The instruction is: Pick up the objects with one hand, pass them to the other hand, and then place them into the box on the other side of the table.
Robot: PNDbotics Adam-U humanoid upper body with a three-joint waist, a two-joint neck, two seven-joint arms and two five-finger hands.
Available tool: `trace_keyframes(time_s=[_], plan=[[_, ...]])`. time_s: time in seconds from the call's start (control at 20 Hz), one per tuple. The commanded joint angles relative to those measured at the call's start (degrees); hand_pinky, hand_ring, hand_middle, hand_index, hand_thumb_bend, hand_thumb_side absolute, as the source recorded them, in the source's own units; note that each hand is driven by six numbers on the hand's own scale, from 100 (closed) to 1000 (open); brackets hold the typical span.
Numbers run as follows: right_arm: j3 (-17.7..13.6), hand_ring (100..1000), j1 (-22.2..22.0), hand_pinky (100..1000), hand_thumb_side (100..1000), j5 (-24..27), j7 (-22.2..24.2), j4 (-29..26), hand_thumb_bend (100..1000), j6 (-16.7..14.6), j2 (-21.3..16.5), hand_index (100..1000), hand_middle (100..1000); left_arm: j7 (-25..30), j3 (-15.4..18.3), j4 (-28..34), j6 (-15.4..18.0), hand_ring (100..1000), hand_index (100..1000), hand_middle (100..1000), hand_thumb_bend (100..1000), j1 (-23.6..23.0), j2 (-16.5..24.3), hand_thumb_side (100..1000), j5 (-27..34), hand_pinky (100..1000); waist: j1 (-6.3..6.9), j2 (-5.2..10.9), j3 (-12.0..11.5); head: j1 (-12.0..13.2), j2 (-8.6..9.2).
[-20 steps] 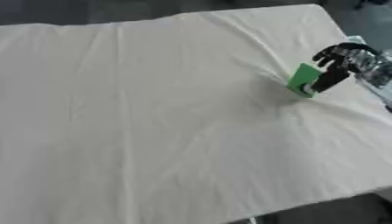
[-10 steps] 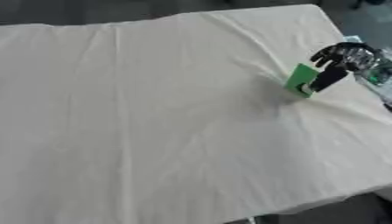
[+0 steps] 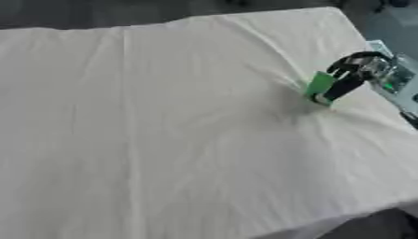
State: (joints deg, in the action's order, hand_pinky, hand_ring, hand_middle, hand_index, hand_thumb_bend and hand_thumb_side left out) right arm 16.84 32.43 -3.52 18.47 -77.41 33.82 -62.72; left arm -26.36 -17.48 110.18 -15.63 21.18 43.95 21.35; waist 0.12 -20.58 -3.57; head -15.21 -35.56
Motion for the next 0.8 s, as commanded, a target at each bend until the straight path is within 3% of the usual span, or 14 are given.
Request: trace_keyframes(time_s=[0.05,0.3,0.45,0.75,0.8], plan=[[0.1,926,1.35,1000,252,-0.67,1.5,1.04,431,-0.76,-0.93,910,864,0.09,0.37,0.47,0.03,813,706,773,100,0.38,0.98,880,-0.36,822,-0.09,0.89,-0.09,-0.07,0.73],[0.46,909,1.84,1000,236,-0.61,2.37,2.13,426,-1.48,-0.33,899,820,0.07,0.29,0.38,0.0,814,706,773,100,0.31,0.97,882,-0.36,822,-0.17,0.91,-0.1,-0.01,0.64],[0.25,867,1.77,997,167,-0.74,1.9,2.4,410,-1.27,-0.21,878,758,0.12,0.19,0.32,-0.02,815,705,774,100,0.3,0.94,883,-0.39,822,-0.2,0.93,-0.08,0.06,0.56],[-2.77,709,0.63,904,139,1.82,-3.18,0.01,415,0.45,-0.92,751,589,0.04,0.3,0.39,-0.01,816,705,774,100,0.17,1.09,878,-0.39,822,-0.23,1.17,0.22,0.5,0.45],[-3.49,675,0.3,871,179,2.73,-4.59,-1.0,398,0.65,-1.19,728,568,0.01,0.35,0.42,0.0,816,705,774,100,0.12,1.11,877,-0.39,822,-0.23,1.22,0.28,0.62,0.42]])
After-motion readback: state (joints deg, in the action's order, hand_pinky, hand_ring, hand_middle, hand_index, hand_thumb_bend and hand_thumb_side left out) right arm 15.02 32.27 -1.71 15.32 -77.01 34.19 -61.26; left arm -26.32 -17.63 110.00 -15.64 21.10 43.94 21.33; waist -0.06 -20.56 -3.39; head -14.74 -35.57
